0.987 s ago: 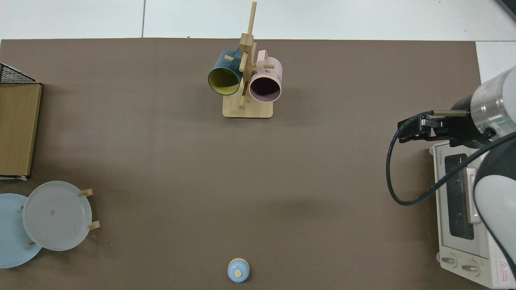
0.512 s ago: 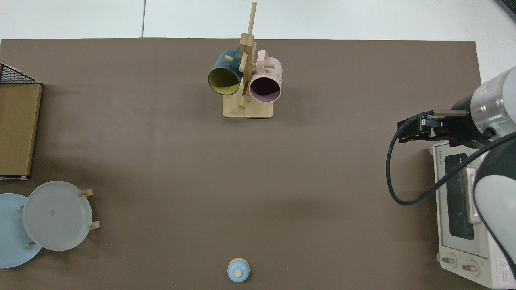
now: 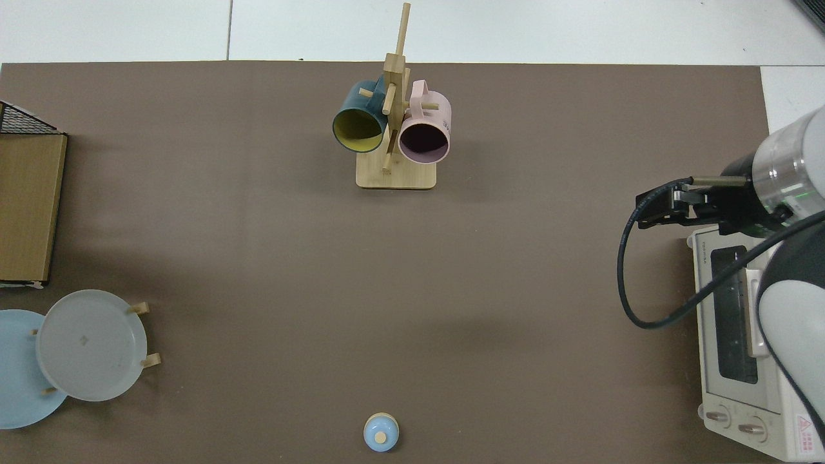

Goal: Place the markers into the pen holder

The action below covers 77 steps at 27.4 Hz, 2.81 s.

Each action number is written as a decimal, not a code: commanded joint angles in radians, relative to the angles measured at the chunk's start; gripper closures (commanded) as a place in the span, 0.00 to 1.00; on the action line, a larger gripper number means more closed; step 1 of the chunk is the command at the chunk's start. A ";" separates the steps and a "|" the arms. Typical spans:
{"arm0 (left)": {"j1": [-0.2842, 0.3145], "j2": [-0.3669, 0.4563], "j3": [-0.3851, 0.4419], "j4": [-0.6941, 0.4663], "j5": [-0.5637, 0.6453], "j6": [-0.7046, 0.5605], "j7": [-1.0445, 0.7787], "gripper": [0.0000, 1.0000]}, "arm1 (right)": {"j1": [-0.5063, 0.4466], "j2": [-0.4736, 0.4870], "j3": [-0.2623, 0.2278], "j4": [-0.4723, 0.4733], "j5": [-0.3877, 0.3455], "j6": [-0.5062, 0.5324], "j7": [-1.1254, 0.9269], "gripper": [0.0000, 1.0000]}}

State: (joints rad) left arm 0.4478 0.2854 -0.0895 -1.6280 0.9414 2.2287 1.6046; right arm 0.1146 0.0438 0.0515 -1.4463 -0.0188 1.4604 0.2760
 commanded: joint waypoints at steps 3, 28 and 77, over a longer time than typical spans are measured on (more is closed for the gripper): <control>-0.009 -0.015 0.013 -0.033 -0.015 0.022 -0.028 1.00 | -0.018 -0.005 0.008 -0.002 0.020 0.006 -0.023 0.00; -0.011 -0.006 0.047 -0.010 -0.056 0.055 -0.015 0.53 | -0.018 -0.005 0.008 -0.002 0.020 0.006 -0.023 0.00; -0.442 -0.287 0.117 0.102 -0.720 -0.635 -0.851 0.00 | -0.018 -0.005 0.008 -0.002 0.020 0.006 -0.023 0.00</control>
State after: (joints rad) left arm 0.0268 0.0311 0.0391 -1.5283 0.2986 1.6613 0.9518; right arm 0.1146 0.0438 0.0514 -1.4463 -0.0188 1.4604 0.2760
